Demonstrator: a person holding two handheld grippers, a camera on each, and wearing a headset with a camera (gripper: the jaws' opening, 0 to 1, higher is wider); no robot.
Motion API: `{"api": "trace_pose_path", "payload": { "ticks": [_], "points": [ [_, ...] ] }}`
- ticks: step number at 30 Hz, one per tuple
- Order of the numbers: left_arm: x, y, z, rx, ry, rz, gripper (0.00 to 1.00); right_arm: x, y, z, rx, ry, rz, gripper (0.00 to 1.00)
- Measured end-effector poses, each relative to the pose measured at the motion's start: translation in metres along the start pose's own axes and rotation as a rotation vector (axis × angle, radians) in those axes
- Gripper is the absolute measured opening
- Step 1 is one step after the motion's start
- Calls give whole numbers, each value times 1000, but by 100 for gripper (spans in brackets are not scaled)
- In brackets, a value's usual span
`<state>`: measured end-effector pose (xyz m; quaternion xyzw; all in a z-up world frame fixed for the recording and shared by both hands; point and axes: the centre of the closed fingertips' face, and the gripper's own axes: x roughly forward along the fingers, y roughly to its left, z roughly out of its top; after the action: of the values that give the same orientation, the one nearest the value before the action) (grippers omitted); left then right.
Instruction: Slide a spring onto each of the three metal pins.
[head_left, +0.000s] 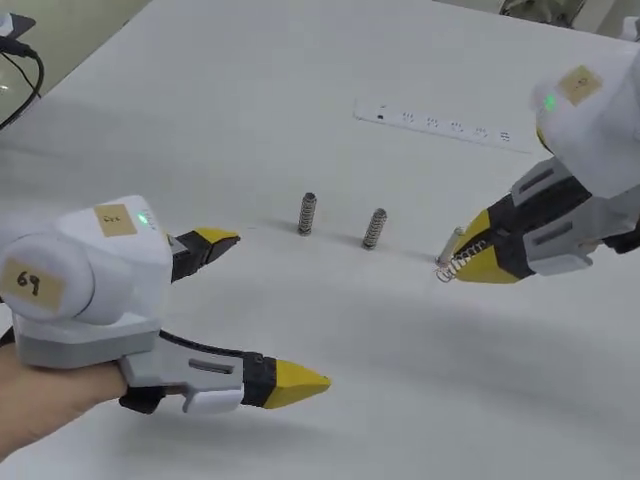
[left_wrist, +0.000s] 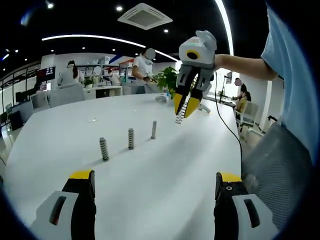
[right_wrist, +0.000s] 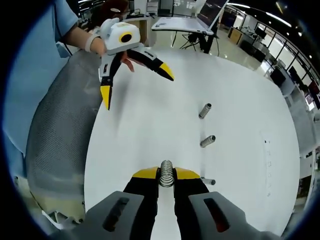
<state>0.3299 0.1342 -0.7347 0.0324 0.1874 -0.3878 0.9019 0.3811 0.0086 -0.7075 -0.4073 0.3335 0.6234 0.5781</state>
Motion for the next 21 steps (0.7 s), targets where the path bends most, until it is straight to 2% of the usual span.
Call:
{"api": "trace_pose_path", "payload": {
  "ticks": [4, 13, 21],
  "points": [
    [2, -1, -3, -6, 14, -4, 98, -3, -12, -7, -6, 33, -9, 8],
    [4, 2, -2, -11, 13, 3, 96, -3, -39, -20, -12, 90, -3, 8],
    [4, 4, -5, -25, 15, 9, 95, 0, -55, -22, -26, 118, 1, 8]
  ]
}}
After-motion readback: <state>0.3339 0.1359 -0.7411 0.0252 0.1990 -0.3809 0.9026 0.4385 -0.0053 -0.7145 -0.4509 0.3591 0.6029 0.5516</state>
